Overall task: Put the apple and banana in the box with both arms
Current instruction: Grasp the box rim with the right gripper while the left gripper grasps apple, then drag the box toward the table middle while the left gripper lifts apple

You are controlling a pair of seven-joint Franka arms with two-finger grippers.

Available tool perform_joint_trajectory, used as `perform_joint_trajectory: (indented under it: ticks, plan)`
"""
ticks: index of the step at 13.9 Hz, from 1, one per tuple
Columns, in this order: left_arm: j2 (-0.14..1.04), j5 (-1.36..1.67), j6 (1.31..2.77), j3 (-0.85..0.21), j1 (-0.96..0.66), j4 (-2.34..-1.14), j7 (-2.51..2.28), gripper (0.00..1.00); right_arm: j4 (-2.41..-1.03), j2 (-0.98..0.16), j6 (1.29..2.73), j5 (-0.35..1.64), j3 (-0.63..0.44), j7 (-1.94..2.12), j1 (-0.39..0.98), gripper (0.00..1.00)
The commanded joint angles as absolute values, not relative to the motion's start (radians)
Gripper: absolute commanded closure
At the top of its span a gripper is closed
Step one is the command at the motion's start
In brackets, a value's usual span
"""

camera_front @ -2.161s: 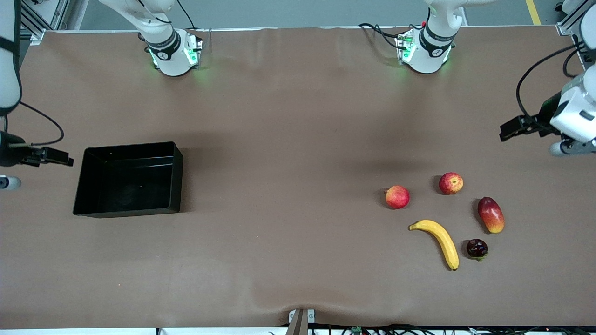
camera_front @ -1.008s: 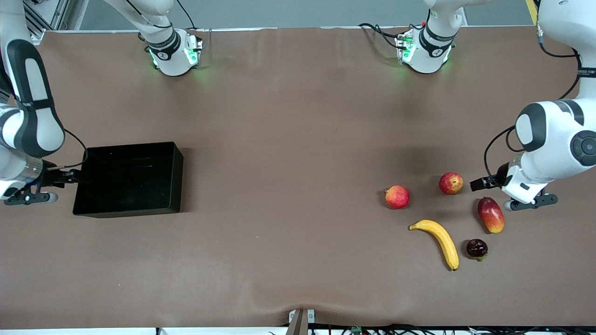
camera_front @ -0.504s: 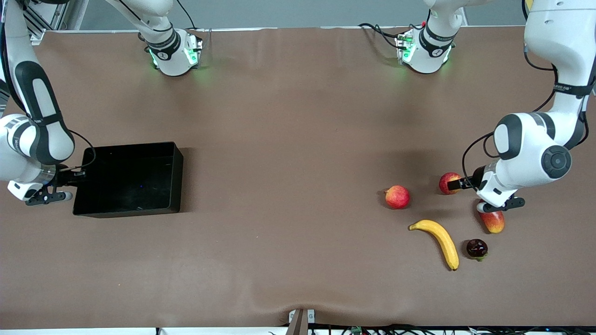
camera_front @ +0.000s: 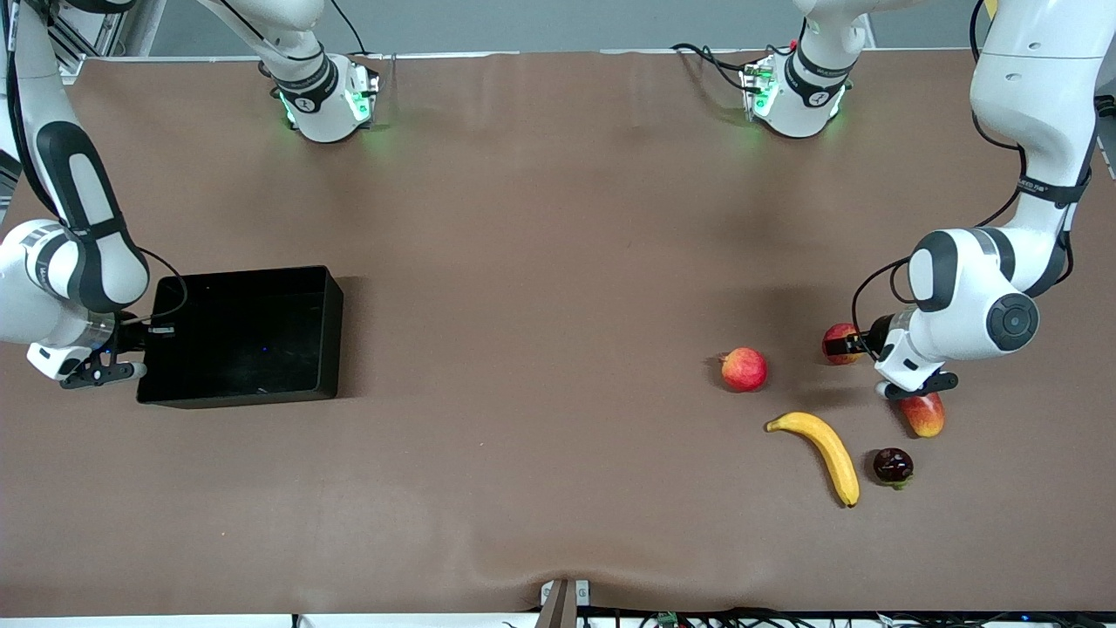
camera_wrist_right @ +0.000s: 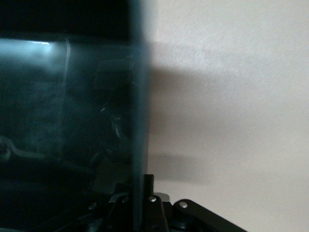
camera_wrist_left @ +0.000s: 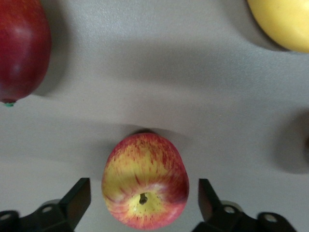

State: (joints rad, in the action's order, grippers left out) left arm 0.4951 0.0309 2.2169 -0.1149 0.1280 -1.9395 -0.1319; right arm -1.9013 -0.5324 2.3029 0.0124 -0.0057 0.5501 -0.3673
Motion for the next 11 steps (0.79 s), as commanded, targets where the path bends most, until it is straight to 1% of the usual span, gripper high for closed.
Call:
perform_joint_trajectory:
  ticks: [1,2,5,6,8,11]
  plan:
    - [0.499,0.041,2.23,-0.117,0.129,-1.941,-0.118,0.96,-1.893,-0.491,2.269,0.011,-0.002,0.477,-0.327,1.0]
    - [0.494,0.041,2.224,-0.118,0.127,-1.936,-0.126,1.0,-1.891,-0.461,2.219,0.011,-0.002,0.439,-0.296,1.0]
    - [0.479,0.044,2.218,-0.166,0.127,-1.882,-0.135,1.0,-1.838,-0.411,2.053,0.017,0.003,0.295,-0.201,1.0]
    - [0.463,0.043,2.217,-0.169,0.127,-1.876,-0.133,1.0,-1.824,-0.407,2.027,0.026,0.006,0.258,-0.157,1.0]
    - [0.395,0.044,2.194,-0.182,0.13,-1.875,-0.135,1.0,-1.822,-0.39,2.02,0.029,0.006,0.165,-0.05,1.0]
    - [0.302,0.049,2.105,-0.187,0.13,-1.862,-0.149,1.0,-1.827,-0.347,2.014,0.029,0.008,0.002,0.099,1.0]
